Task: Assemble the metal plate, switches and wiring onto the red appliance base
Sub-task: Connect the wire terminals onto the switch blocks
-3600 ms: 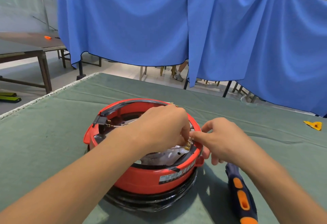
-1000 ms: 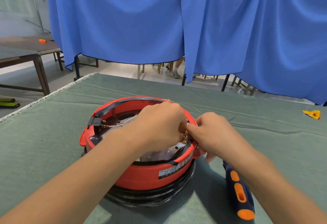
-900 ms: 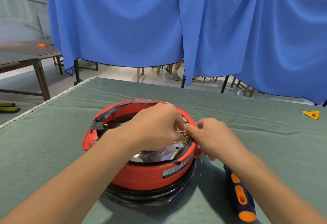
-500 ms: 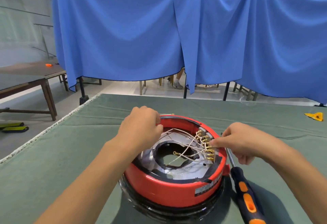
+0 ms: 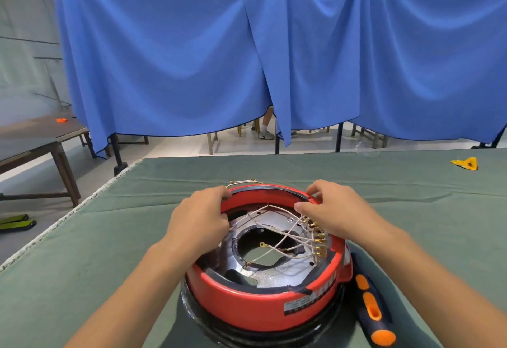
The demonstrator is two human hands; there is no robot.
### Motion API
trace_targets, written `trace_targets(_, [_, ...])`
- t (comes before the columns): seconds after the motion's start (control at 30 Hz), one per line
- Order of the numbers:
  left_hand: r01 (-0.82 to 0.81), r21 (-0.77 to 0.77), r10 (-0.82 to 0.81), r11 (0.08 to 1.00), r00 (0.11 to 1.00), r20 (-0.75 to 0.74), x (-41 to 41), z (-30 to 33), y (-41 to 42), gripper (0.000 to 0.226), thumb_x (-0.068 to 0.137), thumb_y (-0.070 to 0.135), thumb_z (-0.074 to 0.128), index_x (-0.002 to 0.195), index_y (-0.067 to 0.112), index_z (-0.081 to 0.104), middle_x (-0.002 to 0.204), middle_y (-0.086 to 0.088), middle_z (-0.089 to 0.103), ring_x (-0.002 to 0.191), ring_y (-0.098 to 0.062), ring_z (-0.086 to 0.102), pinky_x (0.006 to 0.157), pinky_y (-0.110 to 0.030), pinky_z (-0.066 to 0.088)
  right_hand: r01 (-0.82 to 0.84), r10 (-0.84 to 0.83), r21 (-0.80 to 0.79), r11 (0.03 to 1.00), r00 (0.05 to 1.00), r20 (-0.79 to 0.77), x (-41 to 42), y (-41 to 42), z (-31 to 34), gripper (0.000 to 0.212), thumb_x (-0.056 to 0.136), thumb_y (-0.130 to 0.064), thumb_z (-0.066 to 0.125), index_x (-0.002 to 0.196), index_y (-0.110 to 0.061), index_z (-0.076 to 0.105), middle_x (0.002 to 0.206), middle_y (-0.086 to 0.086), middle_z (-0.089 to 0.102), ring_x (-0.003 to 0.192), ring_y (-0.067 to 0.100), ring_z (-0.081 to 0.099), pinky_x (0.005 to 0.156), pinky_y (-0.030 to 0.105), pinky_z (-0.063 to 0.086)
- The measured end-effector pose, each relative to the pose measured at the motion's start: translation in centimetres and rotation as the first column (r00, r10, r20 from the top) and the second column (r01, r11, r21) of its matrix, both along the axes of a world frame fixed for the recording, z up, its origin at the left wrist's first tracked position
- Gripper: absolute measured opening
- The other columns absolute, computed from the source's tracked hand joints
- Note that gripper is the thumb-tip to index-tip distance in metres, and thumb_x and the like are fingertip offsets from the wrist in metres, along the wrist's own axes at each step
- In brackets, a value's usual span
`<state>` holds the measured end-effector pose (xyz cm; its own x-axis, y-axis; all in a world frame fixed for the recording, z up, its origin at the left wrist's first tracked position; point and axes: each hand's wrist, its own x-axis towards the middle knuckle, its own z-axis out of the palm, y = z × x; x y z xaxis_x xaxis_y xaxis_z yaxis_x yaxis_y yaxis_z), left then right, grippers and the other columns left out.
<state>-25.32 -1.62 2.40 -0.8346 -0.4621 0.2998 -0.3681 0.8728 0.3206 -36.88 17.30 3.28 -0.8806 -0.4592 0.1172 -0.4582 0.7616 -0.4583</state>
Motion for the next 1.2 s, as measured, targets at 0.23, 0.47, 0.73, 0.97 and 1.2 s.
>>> trace_targets(0.23, [0.181, 0.284, -0.117, 0.942, 0.967, -0.228, -0.7, 0.4, -0.3, 0.04, 0.078, -0.003, 0.055, 0.1, 0.026, 0.072, 0.104, 0.009, 0.07, 0.101, -0.013, 0.063, 0.092, -0.032, 0.048, -0.018, 0.018, 0.013, 1.0, 1.0, 0.016, -0.1, 0.3, 0.0, 0.029, 0.088, -0.033, 0.057, 0.116, -0.024, 0.055, 0.112, 0.0, 0.064, 0.098, 0.022, 0.059, 0.084, 0.036, 0.049])
trace_targets(0.47, [0.009, 0.235, 0.017, 0.972, 0.994, -0.107, -0.8, -0.1, -0.5, 0.025, 0.085, 0.015, 0.056, 0.106, 0.02, 0.068, 0.103, 0.001, 0.071, 0.101, -0.023, 0.063, 0.089, -0.037, 0.05, 0.088, -0.081, 0.092, 0.992, 0.994, -0.076, -0.7, 0.9, -0.1, 0.026, 0.081, -0.015, 0.051, 0.103, -0.026, 0.061, 0.101, 0.0, 0.067, 0.09, 0.026, 0.058, 0.07, 0.032, 0.042])
trace_targets(0.73, [0.113, 0.427, 0.008, 0.897, 0.962, -0.271, -2.2, -1.0, 1.1, 0.018, 0.085, 0.017, 0.059, 0.091, 0.02, 0.076, 0.089, 0.004, 0.075, 0.09, -0.016, 0.066, 0.086, -0.032, 0.05, 0.036, -0.027, 0.066, 0.997, 0.99, -0.14, -1.0, 0.6, -0.1, 0.023, 0.087, -0.038, 0.055, 0.107, -0.027, 0.058, 0.106, -0.002, 0.066, 0.094, 0.023, 0.059, 0.071, 0.032, 0.043])
trace_targets(0.97, [0.13, 0.629, 0.09, 0.767, 0.948, -0.306, -7.4, -2.2, -2.9, 0.022, 0.089, 0.013, 0.058, 0.075, 0.006, 0.073, 0.069, -0.006, 0.069, 0.066, -0.016, 0.065, 0.071, -0.029, 0.054, 0.001, 0.007, 0.054, 0.999, 0.988, -0.152, -1.7, 0.6, -0.7, 0.024, 0.094, -0.038, 0.048, 0.116, -0.031, 0.054, 0.114, -0.005, 0.064, 0.1, 0.022, 0.058, 0.075, 0.032, 0.042])
trace_targets(1.2, [0.074, -0.131, -0.058, 0.989, 0.991, 0.117, -13.6, -5.1, -7.6, 0.037, 0.095, 0.026, 0.046, 0.131, 0.019, 0.052, 0.138, 0.0, 0.051, 0.124, -0.027, 0.04, 0.096, -0.038, 0.039, -0.042, 0.046, 0.025, 0.999, 0.987, -0.152, -2.1, 0.2, -1.1, 0.024, 0.093, -0.038, 0.049, 0.115, -0.031, 0.053, 0.109, -0.005, 0.064, 0.094, 0.02, 0.058, 0.076, 0.032, 0.044])
